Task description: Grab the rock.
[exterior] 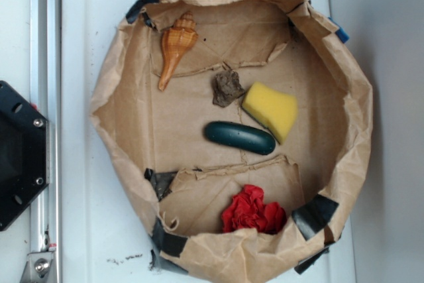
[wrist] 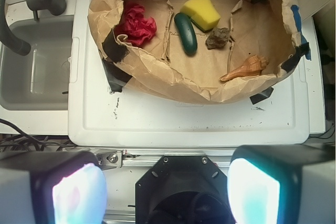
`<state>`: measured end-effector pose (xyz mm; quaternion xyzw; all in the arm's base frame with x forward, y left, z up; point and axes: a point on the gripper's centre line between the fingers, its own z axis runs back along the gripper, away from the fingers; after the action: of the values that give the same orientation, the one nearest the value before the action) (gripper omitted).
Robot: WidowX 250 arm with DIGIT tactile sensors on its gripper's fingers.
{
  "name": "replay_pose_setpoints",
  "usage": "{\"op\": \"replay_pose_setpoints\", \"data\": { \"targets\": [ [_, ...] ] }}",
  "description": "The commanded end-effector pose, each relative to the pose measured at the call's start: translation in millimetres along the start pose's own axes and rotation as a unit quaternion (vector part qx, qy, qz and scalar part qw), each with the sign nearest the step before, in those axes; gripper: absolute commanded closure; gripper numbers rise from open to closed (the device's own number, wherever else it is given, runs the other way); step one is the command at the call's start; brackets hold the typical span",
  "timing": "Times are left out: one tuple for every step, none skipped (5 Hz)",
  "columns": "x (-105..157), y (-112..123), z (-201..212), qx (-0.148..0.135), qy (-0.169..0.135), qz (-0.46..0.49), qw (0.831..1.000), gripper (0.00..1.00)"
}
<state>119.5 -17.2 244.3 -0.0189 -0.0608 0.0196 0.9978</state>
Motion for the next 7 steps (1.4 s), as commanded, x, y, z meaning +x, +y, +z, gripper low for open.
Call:
{"op": "replay_pose_setpoints", "data": {
  "targets": [
    [0, 0, 0, 0.0, 0.0, 0.0, 1.0, 0.0],
    [33, 4, -10, -0.004, -0.02, 0.03, 0.999, 0.0],
    [50, 9, -24, 0.014, -0.027, 0.032, 0.999, 0.0],
    [78, 23, -50, 0.028, -0.031, -0.005, 0.999, 0.0],
    [105, 31, -61, 0.009, -0.033, -0.083, 0.996, 0.0],
    [121, 29, -66, 0.016, -0.017, -0.199, 0.98, 0.0],
    [121, 26, -49, -0.022, -0.036, -0.265, 0.963, 0.0]
  ]
}}
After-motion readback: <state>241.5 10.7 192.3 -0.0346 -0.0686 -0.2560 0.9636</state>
